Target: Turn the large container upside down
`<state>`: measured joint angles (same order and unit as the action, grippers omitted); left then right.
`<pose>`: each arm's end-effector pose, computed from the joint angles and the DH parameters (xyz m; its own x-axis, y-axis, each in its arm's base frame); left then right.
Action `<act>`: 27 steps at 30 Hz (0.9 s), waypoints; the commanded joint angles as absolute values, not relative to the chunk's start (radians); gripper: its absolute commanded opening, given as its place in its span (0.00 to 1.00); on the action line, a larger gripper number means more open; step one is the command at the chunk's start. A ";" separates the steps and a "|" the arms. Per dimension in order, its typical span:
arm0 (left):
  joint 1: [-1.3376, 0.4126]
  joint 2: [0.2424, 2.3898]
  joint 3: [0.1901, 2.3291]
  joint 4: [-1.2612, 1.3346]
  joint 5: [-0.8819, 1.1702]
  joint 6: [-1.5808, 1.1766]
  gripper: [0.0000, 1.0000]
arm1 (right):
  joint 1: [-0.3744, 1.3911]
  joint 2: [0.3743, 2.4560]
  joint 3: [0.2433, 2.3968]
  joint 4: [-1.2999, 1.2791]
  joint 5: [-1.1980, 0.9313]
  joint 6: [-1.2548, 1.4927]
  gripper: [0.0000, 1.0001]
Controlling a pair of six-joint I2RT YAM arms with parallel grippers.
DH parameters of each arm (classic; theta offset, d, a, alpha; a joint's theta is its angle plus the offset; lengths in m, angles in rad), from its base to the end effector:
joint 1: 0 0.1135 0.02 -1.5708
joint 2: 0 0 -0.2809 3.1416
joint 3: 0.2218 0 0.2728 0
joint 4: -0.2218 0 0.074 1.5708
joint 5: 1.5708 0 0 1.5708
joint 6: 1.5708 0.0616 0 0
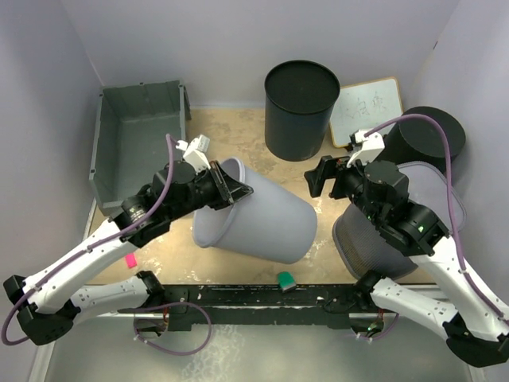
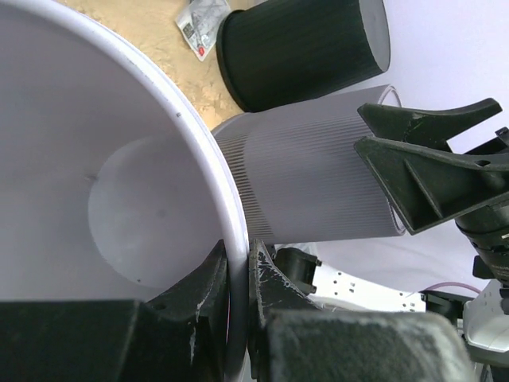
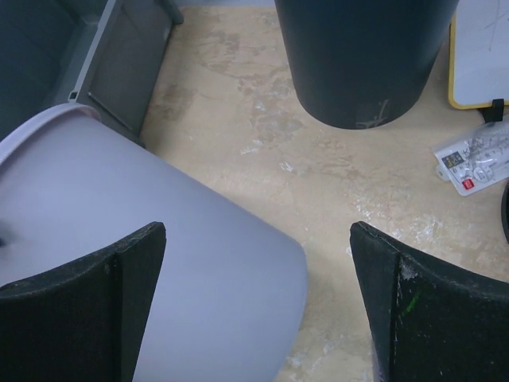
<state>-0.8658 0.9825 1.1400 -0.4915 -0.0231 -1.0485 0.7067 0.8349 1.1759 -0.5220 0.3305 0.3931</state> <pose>0.1603 -0.1861 0.4037 -0.7536 -0.4513 -0.4779 0.1887 0.5479 -0.8150 0.1592 0.1096 0.4435 -0.2687 0.2470 -0.9310 -0.2906 0.9007 0.3228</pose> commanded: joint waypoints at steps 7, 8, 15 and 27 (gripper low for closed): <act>-0.871 0.720 0.861 -0.369 -0.326 -1.176 0.02 | 0.708 0.873 1.233 -0.549 0.275 0.383 1.00; -0.871 0.699 0.843 -0.396 -0.352 -1.179 0.04 | 0.708 0.889 1.242 -0.562 0.257 0.382 1.00; -0.871 0.708 0.838 -0.618 -0.413 -1.126 0.23 | 0.708 1.050 1.337 -0.670 0.112 0.396 1.00; -0.871 0.878 1.116 -0.918 -0.458 -0.860 0.64 | 0.707 1.097 1.242 -0.702 0.000 0.612 1.00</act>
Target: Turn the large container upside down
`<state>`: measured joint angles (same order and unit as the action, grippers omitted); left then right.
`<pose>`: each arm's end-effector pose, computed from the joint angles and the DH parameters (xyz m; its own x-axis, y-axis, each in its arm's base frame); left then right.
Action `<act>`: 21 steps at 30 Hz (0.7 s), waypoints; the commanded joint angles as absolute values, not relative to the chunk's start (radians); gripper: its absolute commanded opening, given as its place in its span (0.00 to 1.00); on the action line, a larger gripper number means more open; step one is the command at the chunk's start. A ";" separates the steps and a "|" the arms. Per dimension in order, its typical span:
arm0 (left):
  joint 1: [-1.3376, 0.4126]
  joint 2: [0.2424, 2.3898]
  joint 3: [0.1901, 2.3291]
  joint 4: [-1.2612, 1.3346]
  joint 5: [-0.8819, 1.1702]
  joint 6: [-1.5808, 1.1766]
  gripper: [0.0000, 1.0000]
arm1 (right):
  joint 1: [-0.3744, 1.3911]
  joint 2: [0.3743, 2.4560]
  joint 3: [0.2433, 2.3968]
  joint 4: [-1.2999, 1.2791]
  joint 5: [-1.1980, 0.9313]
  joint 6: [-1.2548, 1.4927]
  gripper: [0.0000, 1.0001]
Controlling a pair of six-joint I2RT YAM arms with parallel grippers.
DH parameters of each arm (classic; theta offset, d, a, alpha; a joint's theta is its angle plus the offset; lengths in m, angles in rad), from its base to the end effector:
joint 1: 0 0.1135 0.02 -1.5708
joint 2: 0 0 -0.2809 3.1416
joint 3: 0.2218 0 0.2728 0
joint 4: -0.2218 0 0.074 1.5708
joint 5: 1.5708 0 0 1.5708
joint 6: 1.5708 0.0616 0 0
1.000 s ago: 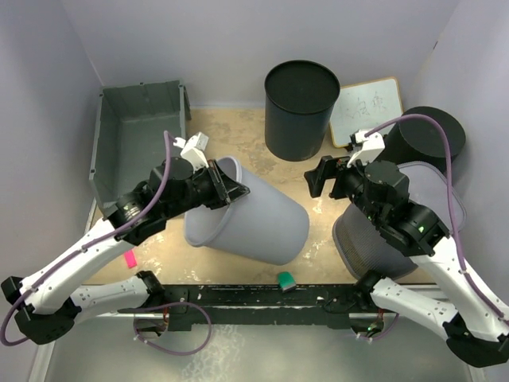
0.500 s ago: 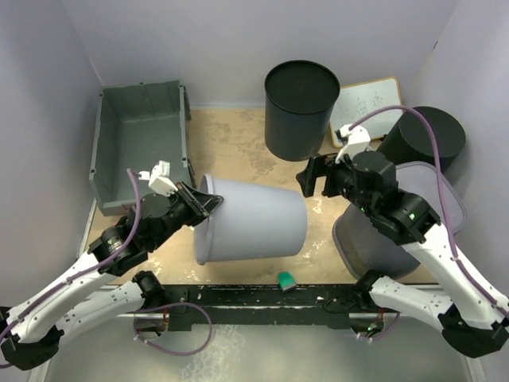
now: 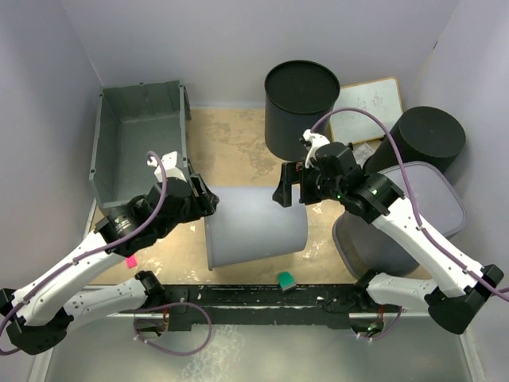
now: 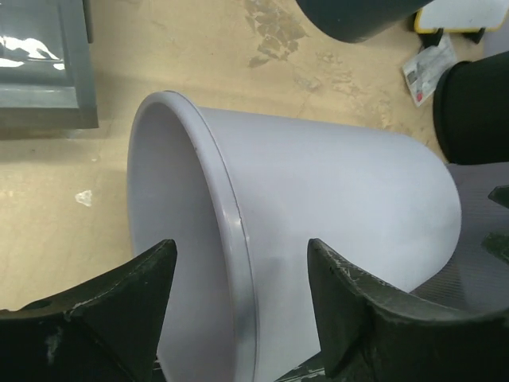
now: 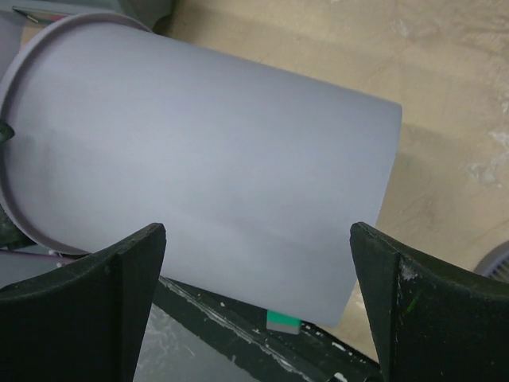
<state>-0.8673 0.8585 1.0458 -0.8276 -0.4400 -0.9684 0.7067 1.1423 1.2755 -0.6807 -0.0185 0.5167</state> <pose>0.1434 -0.1285 0.3571 -0.6054 -0.4387 -0.6641 -0.0527 0.8546 -0.5166 0.2083 0.1793 0.3932 -0.6709 0.0767 -0.7376 -0.3793 0.8192 0.4302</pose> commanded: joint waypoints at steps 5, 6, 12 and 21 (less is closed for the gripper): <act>-0.871 0.887 1.120 -0.903 -0.399 -0.845 0.65 | 0.704 1.024 1.176 -0.751 0.140 0.666 1.00; -0.871 0.892 1.121 -0.906 -0.388 -0.843 0.65 | 0.705 1.014 1.165 -0.762 0.162 0.671 1.00; -0.871 0.903 1.136 -0.961 -0.346 -0.858 0.65 | 0.705 1.006 1.102 -0.769 0.095 0.643 1.00; -0.871 0.883 1.135 -1.028 -0.334 -0.877 0.30 | 0.706 0.969 0.974 -0.603 -0.126 0.685 0.99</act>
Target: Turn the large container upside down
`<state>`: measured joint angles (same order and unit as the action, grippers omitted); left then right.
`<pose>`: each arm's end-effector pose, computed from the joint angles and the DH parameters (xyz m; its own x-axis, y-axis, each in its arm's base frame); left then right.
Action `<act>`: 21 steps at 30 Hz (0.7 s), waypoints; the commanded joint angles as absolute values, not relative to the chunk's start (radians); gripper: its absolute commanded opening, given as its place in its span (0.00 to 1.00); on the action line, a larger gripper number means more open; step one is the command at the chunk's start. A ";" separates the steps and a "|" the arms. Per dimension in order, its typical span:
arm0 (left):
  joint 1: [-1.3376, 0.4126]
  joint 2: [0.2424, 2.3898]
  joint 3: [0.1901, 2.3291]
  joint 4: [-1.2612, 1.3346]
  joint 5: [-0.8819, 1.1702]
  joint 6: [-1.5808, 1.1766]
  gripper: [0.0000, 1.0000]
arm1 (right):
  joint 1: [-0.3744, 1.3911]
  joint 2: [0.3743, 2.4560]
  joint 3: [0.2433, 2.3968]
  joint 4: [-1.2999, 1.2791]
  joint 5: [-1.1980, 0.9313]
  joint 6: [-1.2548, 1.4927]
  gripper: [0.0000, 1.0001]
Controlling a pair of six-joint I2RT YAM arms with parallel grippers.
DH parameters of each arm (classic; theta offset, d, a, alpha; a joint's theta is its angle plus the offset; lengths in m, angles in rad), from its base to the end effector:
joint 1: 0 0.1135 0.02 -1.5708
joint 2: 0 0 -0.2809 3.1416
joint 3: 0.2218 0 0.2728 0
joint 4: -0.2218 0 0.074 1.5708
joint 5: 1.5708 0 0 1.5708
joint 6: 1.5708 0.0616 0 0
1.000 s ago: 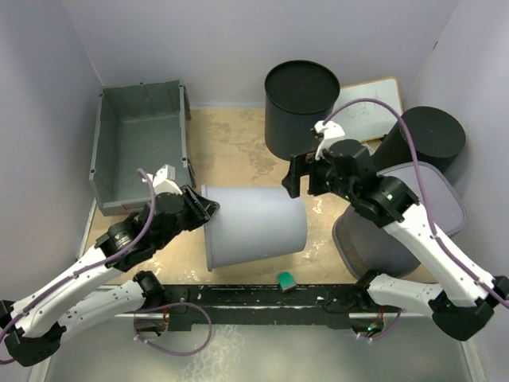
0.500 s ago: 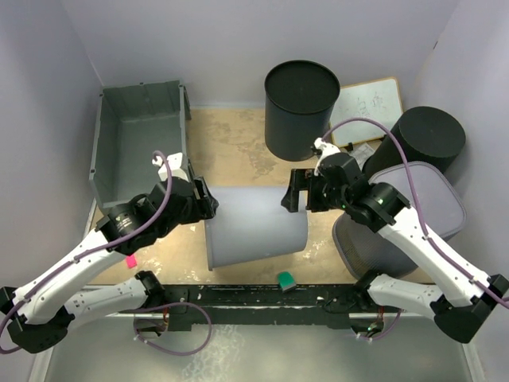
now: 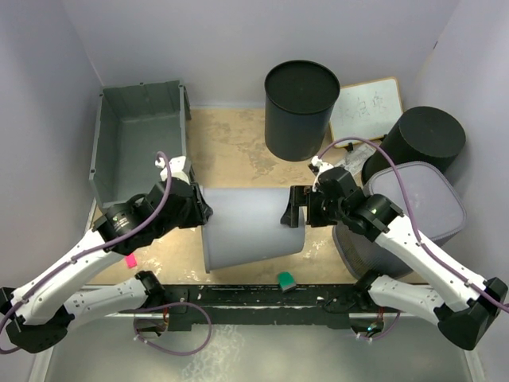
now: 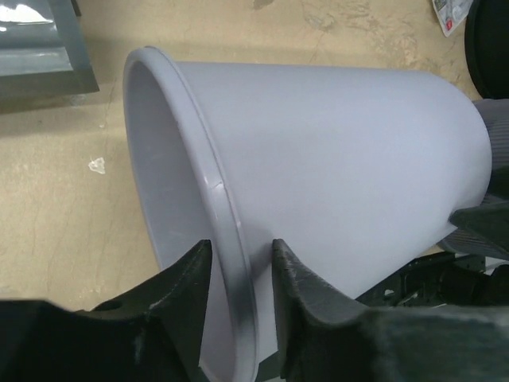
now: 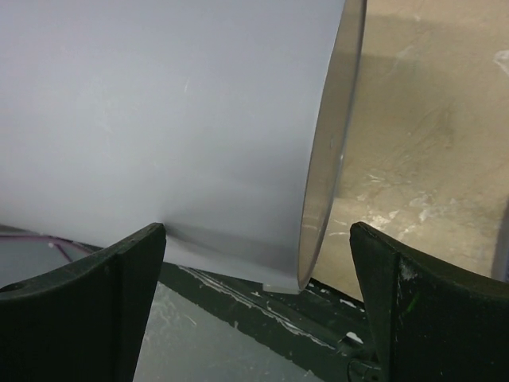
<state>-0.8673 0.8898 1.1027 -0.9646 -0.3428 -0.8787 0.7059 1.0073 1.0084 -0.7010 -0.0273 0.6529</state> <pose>0.1368 -0.1292 0.3565 -0.7126 -0.2809 -0.6429 0.0169 0.9092 -0.4160 0.1813 0.1568 0.3239 -0.7930 0.1220 -0.5969 -0.2299 0.8474 0.4786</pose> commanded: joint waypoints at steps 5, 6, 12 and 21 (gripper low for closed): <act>-0.871 0.864 1.091 -1.017 -0.316 -0.890 0.00 | 0.704 0.912 0.926 -0.496 -0.193 0.734 0.92; -0.871 0.863 1.084 -1.013 -0.312 -0.892 0.00 | 0.704 0.896 0.916 -0.463 -0.218 0.750 0.91; -0.871 0.865 1.041 -0.980 -0.297 -0.894 0.00 | 0.705 0.819 0.872 -0.320 -0.327 0.833 0.68; -0.871 0.882 0.935 -0.812 -0.243 -0.929 0.00 | 0.705 0.824 1.049 -0.306 -0.408 0.798 0.63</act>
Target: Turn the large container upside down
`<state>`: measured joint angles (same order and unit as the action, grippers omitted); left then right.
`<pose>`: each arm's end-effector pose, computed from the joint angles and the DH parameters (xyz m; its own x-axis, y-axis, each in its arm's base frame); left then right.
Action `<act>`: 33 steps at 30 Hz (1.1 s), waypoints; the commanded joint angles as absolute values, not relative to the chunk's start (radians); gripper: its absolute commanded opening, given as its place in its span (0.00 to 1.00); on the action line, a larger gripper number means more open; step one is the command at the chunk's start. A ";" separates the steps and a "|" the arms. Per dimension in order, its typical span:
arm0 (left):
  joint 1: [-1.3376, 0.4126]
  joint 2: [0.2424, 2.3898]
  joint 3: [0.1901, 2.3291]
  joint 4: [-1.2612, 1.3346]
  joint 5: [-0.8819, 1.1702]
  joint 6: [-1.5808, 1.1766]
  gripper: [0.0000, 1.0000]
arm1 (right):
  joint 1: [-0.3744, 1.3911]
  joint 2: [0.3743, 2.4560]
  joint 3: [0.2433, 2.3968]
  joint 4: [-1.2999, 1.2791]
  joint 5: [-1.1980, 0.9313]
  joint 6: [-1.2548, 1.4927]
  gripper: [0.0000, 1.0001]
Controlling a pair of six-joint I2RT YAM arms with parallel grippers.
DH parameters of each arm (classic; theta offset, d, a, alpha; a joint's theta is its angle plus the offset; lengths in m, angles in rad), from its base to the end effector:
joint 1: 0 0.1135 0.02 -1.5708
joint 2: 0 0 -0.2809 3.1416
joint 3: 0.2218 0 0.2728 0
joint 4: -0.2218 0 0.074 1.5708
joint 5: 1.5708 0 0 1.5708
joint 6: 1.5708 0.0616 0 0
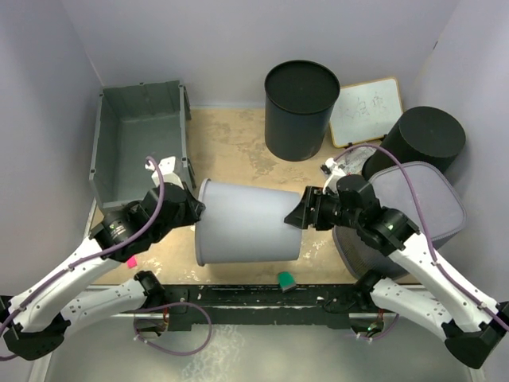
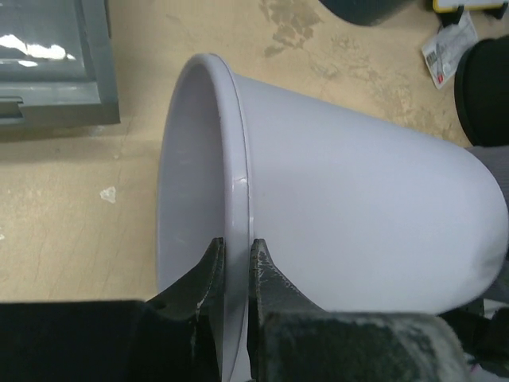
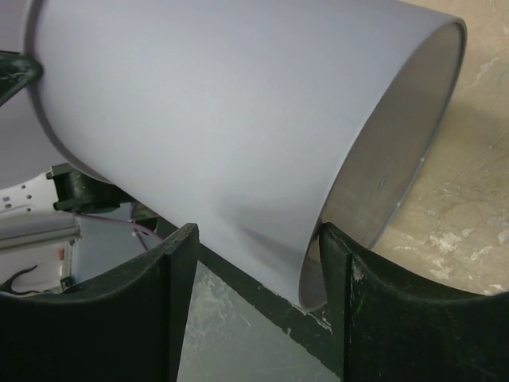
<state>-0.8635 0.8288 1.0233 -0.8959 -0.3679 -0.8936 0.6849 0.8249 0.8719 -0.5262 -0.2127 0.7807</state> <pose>0.1339 -0.1225 0.3460 -0.6763 -0.3279 -0.6596 0.0058 0.8930 -0.4499 0.1556 0.1438 0.3304 -0.7910 0.2422 -0.5619 -0.2910 0.6589 0.6937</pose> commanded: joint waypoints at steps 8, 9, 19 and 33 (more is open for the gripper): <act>-0.889 0.991 0.955 -0.657 -0.237 -0.904 0.00 | 0.705 0.914 1.234 -0.360 -0.435 0.709 0.63; -0.890 0.999 0.957 -0.643 -0.243 -0.903 0.00 | 0.705 0.919 1.245 -0.360 -0.435 0.706 0.63; -0.893 1.079 0.953 -0.556 -0.263 -0.899 0.00 | 0.705 0.974 1.269 -0.310 -0.488 0.692 0.63; -0.893 1.012 1.000 -0.666 -0.328 -0.890 0.12 | 0.707 0.992 1.242 -0.340 -0.468 0.667 0.69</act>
